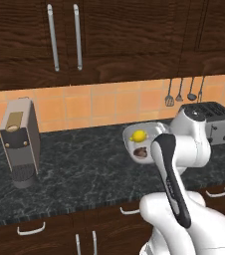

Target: Take the meat container that has the shrimp and place it on the second highest rack of the freezer. Then take the vegetable container that has the mushroom and lemon and place it on the highest rack of the freezer.

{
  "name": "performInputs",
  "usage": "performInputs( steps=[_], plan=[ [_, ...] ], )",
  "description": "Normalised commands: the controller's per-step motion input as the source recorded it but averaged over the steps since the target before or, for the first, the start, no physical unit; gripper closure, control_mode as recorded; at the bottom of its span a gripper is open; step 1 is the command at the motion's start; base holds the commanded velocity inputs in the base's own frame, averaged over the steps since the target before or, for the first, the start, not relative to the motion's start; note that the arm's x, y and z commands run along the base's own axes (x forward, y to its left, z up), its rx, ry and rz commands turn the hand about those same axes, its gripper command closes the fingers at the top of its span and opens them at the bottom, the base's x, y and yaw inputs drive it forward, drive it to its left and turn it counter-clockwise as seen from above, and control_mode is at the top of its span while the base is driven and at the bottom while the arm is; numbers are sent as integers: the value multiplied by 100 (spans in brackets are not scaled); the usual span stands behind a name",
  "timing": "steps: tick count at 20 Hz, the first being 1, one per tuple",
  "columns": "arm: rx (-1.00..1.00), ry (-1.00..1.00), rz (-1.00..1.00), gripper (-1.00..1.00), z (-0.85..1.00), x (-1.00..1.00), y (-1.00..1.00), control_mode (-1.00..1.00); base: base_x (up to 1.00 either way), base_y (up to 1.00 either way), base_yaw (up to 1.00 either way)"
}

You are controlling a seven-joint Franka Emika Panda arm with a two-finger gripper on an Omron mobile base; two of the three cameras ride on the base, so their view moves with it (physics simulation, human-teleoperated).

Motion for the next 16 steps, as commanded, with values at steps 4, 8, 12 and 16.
performInputs(
  steps=[4, 8, 12, 16],
  plan=[
    [0, 0, 17, 100, 4, -18, -16, -100, 0, 0, 0],
    [0, 0, 0, 100, 0, -20, -25, -100, 0, 0, 0],
    [0, 0, 0, 100, 0, -6, -5, -100, 0, 0, 0],
    [0, 0, 0, 100, 0, 0, 0, 100, -55, -26, -6]
  ],
)
